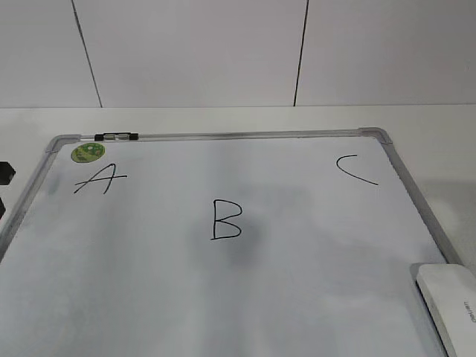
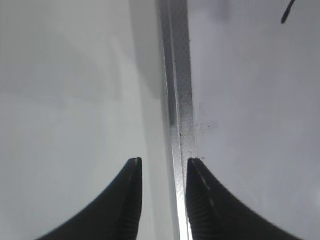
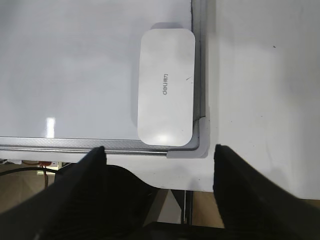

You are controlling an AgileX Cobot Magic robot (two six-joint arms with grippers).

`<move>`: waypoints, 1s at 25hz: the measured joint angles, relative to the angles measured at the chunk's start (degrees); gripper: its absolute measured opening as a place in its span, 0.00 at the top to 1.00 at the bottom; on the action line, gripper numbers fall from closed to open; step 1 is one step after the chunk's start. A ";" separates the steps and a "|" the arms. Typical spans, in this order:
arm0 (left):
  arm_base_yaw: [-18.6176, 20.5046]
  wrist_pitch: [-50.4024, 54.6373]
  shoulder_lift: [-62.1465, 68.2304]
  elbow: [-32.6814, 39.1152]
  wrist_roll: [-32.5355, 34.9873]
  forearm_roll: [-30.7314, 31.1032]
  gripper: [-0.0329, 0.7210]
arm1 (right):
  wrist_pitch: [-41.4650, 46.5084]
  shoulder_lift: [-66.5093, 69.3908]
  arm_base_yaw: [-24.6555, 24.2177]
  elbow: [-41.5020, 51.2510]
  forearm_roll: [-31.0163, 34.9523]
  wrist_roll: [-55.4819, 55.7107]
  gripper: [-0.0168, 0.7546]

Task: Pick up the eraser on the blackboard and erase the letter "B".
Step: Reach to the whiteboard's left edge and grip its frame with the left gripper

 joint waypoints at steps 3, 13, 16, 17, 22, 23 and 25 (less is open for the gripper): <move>-0.10 -0.13 1.36 0.00 0.37 -0.68 0.64 | 0.00 0.00 0.00 0.00 0.00 0.00 0.31; -3.32 -2.14 2.49 -0.13 0.50 -0.52 0.64 | 0.00 0.00 0.00 0.00 0.00 0.00 0.31; -3.07 -2.27 2.49 -0.13 -0.01 0.80 0.64 | 0.00 0.00 0.00 0.00 0.00 0.00 0.31; -2.83 -2.27 2.49 -0.13 -0.24 1.25 0.64 | 0.00 0.00 0.00 0.00 0.00 0.00 0.31; -2.47 -2.49 2.49 -0.13 -0.98 2.76 0.64 | 0.00 0.00 0.00 0.00 0.00 0.00 0.31; -2.30 -2.53 2.49 -0.13 -1.11 2.92 0.65 | 0.00 0.00 0.00 0.00 0.00 0.00 0.31; -2.19 -2.76 2.49 -0.13 -1.23 2.99 0.65 | 0.00 0.00 0.00 0.00 0.00 0.11 0.31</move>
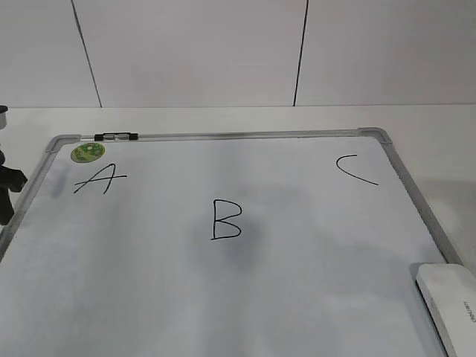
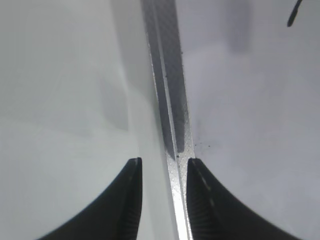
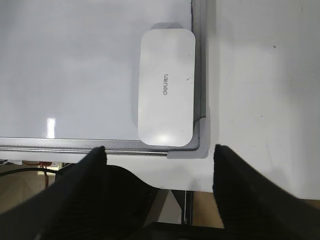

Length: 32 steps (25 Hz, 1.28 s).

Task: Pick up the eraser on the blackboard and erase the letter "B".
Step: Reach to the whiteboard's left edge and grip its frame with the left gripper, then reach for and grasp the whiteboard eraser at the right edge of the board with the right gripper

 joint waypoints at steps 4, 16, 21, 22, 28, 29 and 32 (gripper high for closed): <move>0.10 0.00 0.17 0.00 -0.11 0.14 0.65 | 0.00 0.00 0.00 0.00 0.00 0.00 0.31; 0.10 0.00 3.40 -0.11 -0.16 -0.52 0.65 | 0.00 0.00 0.00 0.00 0.00 0.00 0.31; 0.10 0.21 3.40 -0.11 -0.16 -1.00 0.75 | 0.00 0.00 0.00 0.00 0.00 0.00 0.31; 0.10 0.36 3.40 -0.11 -0.16 -1.12 0.81 | 0.00 0.00 0.00 0.00 0.00 0.00 0.31; 0.10 0.63 3.40 -0.22 -1.73 -2.27 0.93 | 0.00 0.09 0.00 0.00 1.50 0.81 0.31; 0.10 0.63 3.40 -0.22 -1.89 -2.27 0.93 | 0.00 0.37 0.00 0.00 2.07 0.93 0.31; 0.10 0.63 3.40 -0.22 -1.93 -2.27 0.93 | 0.00 2.14 0.00 0.00 3.27 1.77 0.31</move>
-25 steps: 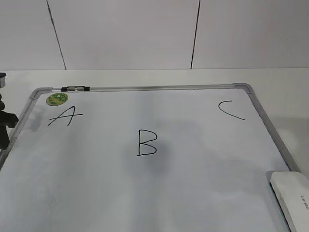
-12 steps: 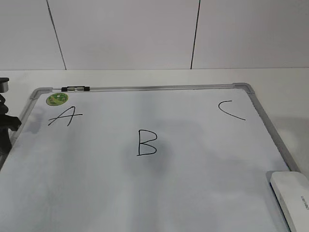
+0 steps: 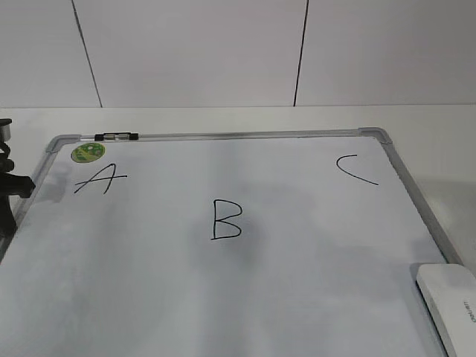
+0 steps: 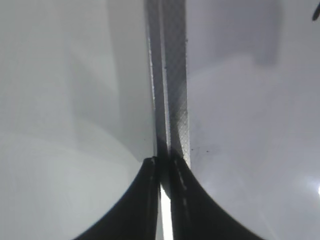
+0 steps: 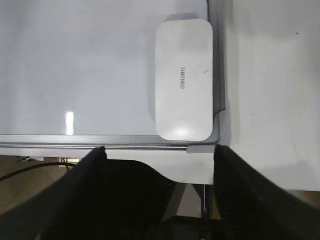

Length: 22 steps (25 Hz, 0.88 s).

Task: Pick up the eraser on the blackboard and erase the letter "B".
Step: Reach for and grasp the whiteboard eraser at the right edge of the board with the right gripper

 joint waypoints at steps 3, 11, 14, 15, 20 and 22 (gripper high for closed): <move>0.00 0.00 0.00 0.00 0.00 -0.06 0.93 | -0.11 3.04 0.00 0.00 1.52 0.22 0.23; 0.00 0.00 0.00 0.00 0.00 -1.04 0.93 | -0.56 12.87 0.00 0.00 1.78 0.27 0.11; 0.00 0.08 0.00 0.00 0.00 -1.25 0.93 | -0.91 15.72 0.00 0.00 0.45 0.35 0.11; 0.00 0.08 0.00 0.00 0.00 -1.25 0.93 | -1.32 16.54 0.00 0.00 -0.15 0.35 0.11; 0.00 0.08 0.00 0.00 0.00 -1.25 0.93 | -7.30 19.53 0.00 1.87 -1.04 0.35 0.11; 0.00 0.08 0.00 0.00 0.00 -1.38 0.93 | -10.95 19.87 0.00 4.49 -1.04 0.35 0.11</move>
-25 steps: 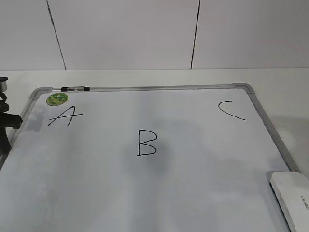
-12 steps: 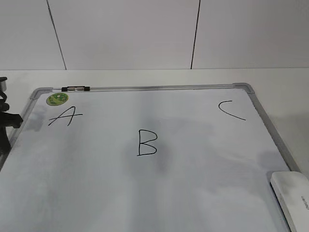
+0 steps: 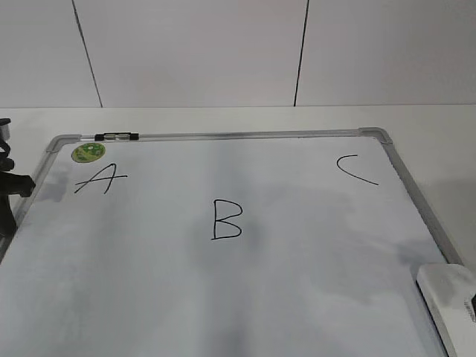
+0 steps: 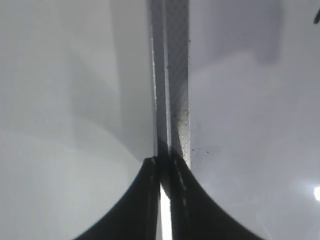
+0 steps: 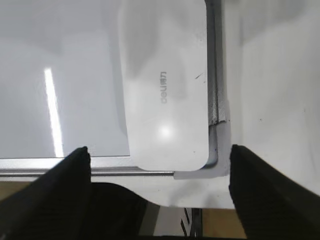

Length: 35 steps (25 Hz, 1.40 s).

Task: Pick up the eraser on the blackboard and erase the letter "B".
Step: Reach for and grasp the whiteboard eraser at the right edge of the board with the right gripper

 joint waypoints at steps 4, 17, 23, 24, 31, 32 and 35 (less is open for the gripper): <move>0.00 0.00 0.00 0.00 0.00 0.00 0.93 | -7.93 0.04 0.00 5.07 0.00 -0.12 0.13; 0.00 -0.10 0.00 0.00 0.00 -0.13 0.93 | -21.89 0.04 0.00 11.04 -0.60 -1.14 0.20; 0.00 -0.10 0.00 0.00 0.00 -0.13 0.93 | -22.11 0.04 0.00 11.04 -0.69 -1.14 0.24; 0.00 -0.10 0.00 0.00 0.00 -0.13 0.93 | -22.19 0.04 0.00 11.04 -0.69 -1.14 0.24; 0.00 -0.20 0.00 0.00 0.00 -0.25 0.94 | -22.44 0.04 0.00 11.04 -0.04 -1.14 0.19; 0.00 -0.20 0.00 0.00 0.00 -0.25 0.94 | -22.44 0.16 0.00 11.04 0.00 -1.14 0.16; 0.00 -0.20 0.00 0.00 0.00 -0.25 0.94 | -22.56 1.57 0.00 11.04 0.10 -1.14 0.11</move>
